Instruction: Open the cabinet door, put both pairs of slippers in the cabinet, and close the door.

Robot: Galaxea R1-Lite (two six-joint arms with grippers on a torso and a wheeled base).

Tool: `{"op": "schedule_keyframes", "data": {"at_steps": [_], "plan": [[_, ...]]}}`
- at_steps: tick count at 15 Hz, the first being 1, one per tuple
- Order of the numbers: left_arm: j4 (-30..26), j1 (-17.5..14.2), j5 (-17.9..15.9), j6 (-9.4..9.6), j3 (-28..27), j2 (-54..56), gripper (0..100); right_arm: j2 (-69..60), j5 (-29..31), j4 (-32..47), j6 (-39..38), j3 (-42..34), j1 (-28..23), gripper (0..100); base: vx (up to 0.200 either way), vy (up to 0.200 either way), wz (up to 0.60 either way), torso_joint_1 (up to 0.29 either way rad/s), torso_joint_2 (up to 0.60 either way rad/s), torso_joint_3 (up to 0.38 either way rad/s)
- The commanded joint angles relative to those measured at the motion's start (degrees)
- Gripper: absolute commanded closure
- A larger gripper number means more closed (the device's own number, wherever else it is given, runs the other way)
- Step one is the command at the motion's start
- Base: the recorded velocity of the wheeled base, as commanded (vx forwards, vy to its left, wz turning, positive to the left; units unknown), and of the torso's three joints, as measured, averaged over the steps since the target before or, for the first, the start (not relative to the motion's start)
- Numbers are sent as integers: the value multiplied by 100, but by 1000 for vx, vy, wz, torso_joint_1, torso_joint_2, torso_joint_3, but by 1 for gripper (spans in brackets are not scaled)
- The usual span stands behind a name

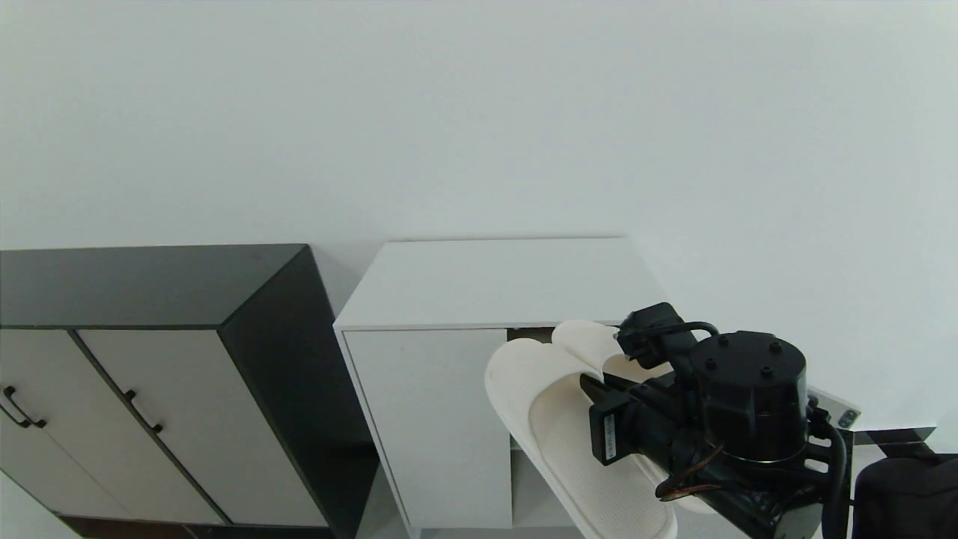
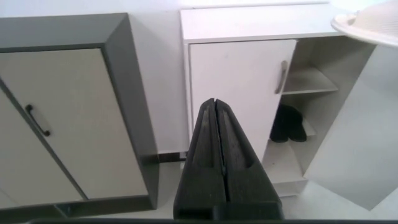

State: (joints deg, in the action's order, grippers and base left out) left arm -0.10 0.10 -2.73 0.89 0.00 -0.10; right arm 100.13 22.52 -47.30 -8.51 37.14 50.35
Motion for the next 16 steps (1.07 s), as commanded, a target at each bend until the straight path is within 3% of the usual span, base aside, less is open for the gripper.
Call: {"op": "schedule_keyframes", "data": {"at_steps": [1, 12, 16], "plan": [[1, -1, 1, -1, 0, 1, 100, 50, -2, -34, 42, -49, 1, 100, 0, 0, 0, 0, 0, 0], [1, -1, 9, -10, 0, 1, 100, 85, -2, -69, 51, -76, -16, 100, 0, 0, 0, 0, 0, 0], [1, -1, 1, 8, 0, 1, 100, 94, -2, -157, 51, -76, -25, 100, 0, 0, 0, -128, 298, 166]]}}
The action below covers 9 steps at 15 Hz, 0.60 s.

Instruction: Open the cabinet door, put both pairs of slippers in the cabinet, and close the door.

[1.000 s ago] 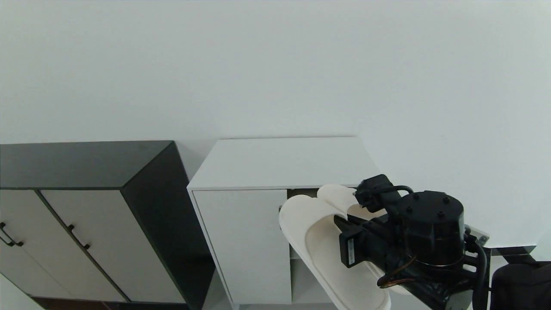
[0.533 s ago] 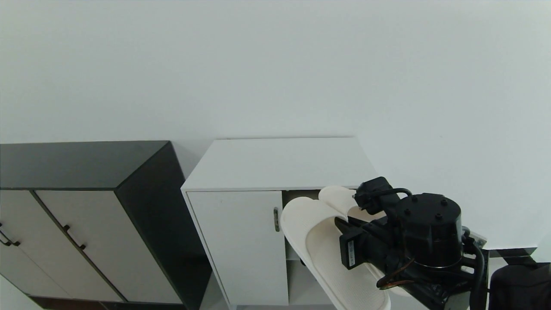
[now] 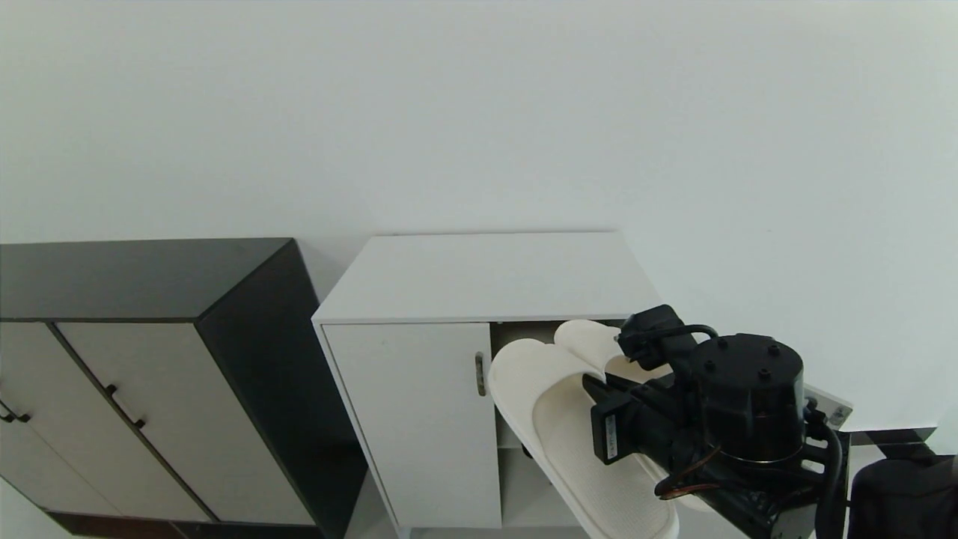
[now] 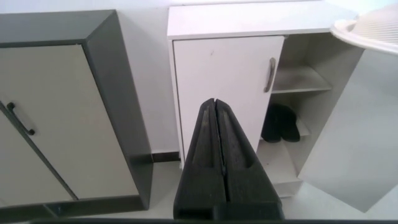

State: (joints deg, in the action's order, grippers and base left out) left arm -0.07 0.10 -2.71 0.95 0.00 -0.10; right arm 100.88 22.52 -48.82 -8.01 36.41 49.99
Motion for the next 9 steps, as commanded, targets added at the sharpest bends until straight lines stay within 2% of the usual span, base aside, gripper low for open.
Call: {"op": "schedule_keyframes", "data": {"at_steps": [1, 9], "plan": [[-1, -1, -2, 2, 0, 1, 100, 20, -2, -4, 1, -3, 10, 100, 0, 0, 0, -178, 388, 207], [-1, -1, -2, 2, 0, 1, 100, 37, 7, -13, 1, -55, 10, 100, 0, 0, 0, -226, 522, 297]]}}
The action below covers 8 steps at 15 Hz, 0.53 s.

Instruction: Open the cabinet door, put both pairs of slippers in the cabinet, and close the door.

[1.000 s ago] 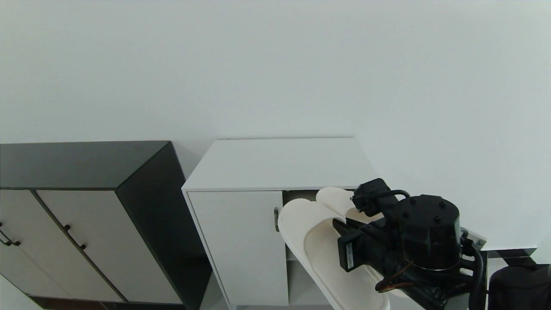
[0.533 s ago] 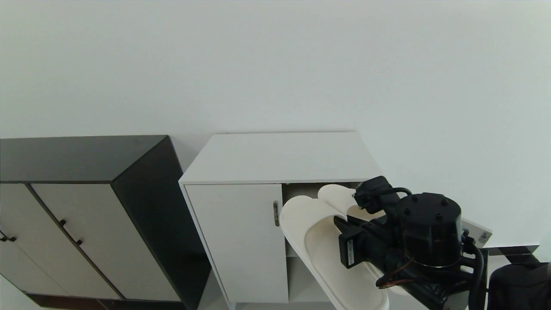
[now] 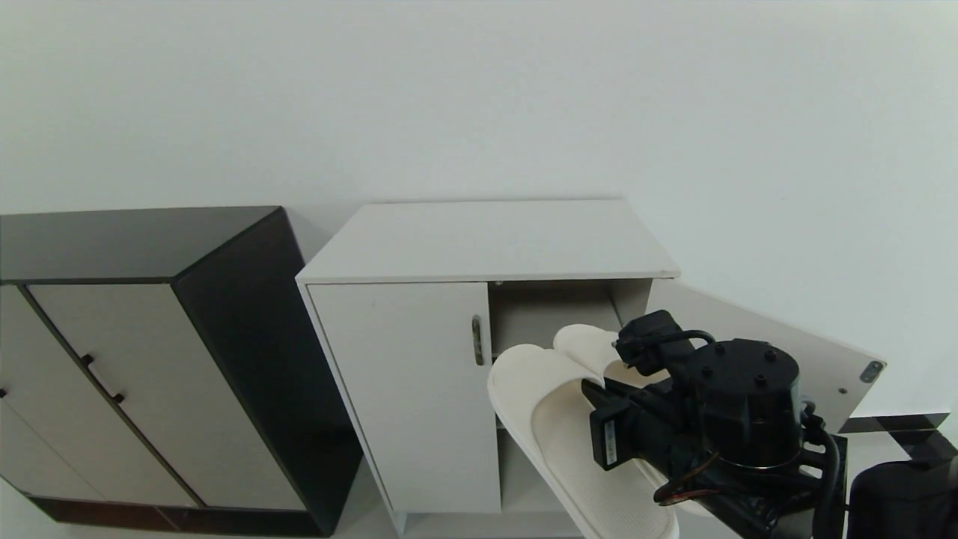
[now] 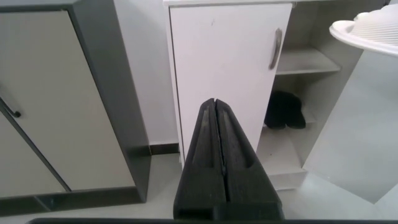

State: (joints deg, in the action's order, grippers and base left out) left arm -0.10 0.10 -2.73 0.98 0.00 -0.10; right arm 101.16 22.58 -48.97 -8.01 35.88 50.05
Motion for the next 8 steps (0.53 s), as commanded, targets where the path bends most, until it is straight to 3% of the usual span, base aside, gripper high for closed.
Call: {"op": "schedule_keyframes", "data": {"at_steps": [1, 8], "plan": [[1, -1, 1, -1, 0, 1, 100, 9, 1, 1, 1, -2, 4, 100, 0, 0, 0, -212, 520, 310], [1, -1, 1, -1, 0, 1, 100, -8, 1, -7, 1, -54, 4, 100, 0, 0, 0, -194, 508, 318]]}}
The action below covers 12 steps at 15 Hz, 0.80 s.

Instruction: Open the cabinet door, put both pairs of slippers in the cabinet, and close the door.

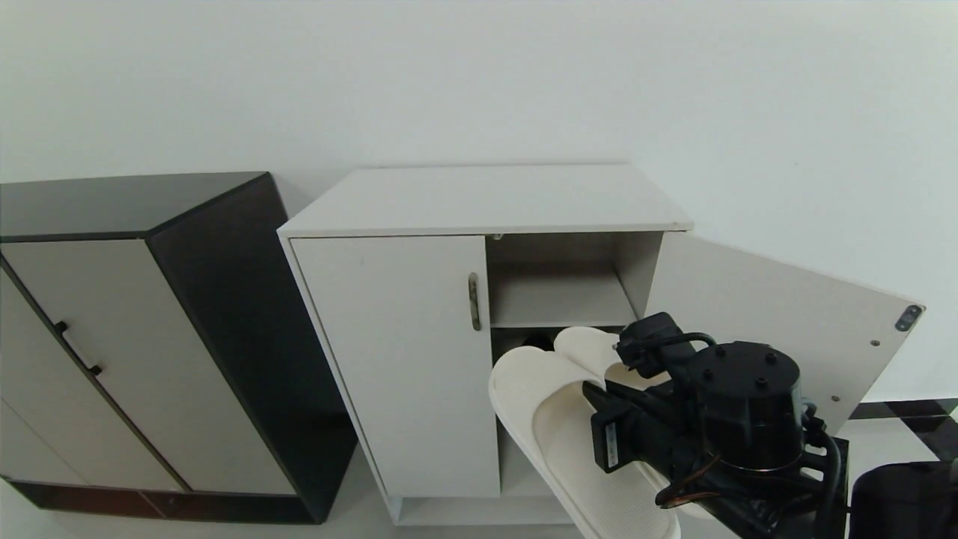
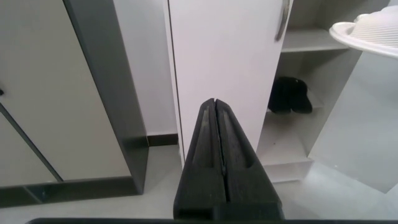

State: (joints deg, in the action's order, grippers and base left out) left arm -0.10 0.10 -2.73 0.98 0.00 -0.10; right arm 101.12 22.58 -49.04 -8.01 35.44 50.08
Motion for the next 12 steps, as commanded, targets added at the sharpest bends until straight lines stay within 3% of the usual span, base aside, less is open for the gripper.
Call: {"op": "schedule_keyframes", "data": {"at_steps": [1, 12], "plan": [[1, -1, 1, -1, 0, 1, 100, -5, 1, -44, 1, -11, 2, 100, 0, 0, 0, -168, 481, 315], [1, -1, 1, 8, 0, 1, 100, 250, 36, -519, 89, -178, -121, 100, 0, 0, 0, -114, 459, 345]]}}
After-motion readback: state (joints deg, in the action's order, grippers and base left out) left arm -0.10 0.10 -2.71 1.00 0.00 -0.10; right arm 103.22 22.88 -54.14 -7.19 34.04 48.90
